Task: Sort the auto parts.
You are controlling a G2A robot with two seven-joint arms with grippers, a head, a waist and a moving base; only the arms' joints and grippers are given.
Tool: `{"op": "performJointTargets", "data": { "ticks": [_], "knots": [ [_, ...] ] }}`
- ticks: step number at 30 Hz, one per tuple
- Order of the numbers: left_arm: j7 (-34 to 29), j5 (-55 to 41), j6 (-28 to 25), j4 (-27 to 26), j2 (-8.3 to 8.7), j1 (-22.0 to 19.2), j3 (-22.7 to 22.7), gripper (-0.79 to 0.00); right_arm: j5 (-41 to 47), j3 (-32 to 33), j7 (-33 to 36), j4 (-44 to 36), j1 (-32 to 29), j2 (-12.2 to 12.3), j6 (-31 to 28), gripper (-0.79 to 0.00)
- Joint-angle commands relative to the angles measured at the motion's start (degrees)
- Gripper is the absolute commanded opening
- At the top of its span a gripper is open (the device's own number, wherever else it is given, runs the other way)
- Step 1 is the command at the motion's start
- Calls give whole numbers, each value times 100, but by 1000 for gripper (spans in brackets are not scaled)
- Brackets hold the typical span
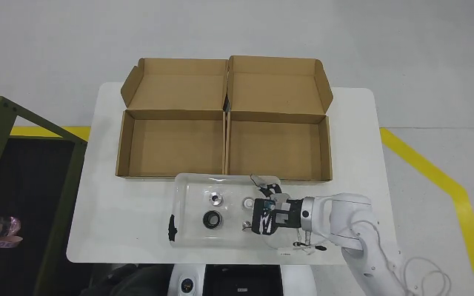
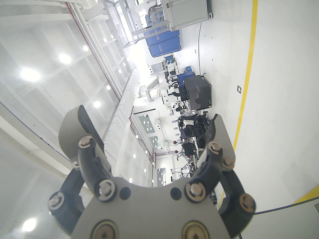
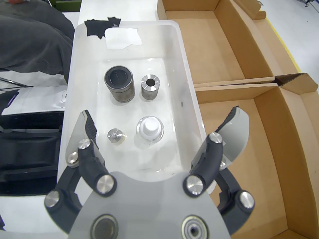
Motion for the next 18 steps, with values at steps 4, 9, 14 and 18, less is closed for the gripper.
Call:
{"op": "performJointTargets", "data": {
  "ticks": [4, 9, 14, 18],
  "knots": [
    [0, 0, 0, 0, 0, 0, 0, 0, 125, -169, 285, 107, 35, 19, 114, 0],
    [0, 0, 0, 0, 0, 0, 0, 0, 456, -279, 498, 268, 85, 44, 145, 0],
    [0, 0, 0, 0, 0, 0, 0, 0, 648, -354, 681, 426, 213, 71, 179, 0],
    [0, 0, 0, 0, 0, 0, 0, 0, 764, -408, 692, 584, 338, 85, 235, 0]
  ]
}}
